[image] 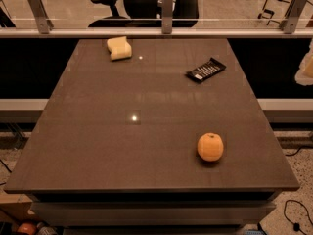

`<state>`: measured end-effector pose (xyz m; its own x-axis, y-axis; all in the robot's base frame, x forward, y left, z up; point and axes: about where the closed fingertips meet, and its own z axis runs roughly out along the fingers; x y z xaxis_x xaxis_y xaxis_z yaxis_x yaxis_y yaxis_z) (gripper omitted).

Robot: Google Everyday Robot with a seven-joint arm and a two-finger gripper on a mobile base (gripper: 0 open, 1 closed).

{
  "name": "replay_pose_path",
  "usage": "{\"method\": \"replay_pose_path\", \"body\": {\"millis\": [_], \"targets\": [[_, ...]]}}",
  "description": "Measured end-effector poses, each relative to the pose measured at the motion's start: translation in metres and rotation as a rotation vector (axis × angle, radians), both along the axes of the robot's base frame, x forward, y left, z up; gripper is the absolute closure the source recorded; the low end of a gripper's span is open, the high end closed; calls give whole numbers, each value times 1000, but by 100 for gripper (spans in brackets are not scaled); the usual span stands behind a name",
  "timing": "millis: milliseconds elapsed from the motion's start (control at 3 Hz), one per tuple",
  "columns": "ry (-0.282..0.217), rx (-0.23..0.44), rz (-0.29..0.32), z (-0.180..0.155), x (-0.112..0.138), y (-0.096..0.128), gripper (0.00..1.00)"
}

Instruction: Move rxbar chocolate near sponge

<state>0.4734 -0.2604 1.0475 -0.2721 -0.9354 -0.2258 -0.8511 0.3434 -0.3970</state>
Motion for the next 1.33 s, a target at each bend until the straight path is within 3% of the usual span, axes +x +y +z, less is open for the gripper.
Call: {"method": "replay_pose_path", "body": {"millis": [333, 667, 1000, 1333], "targets": [[-13, -5, 79, 11, 8, -2, 0], [-15, -31, 253, 20, 26, 5, 0], [-37, -102, 396, 28, 56, 13, 0], [-83, -108, 411, 36, 63, 16, 0]]}}
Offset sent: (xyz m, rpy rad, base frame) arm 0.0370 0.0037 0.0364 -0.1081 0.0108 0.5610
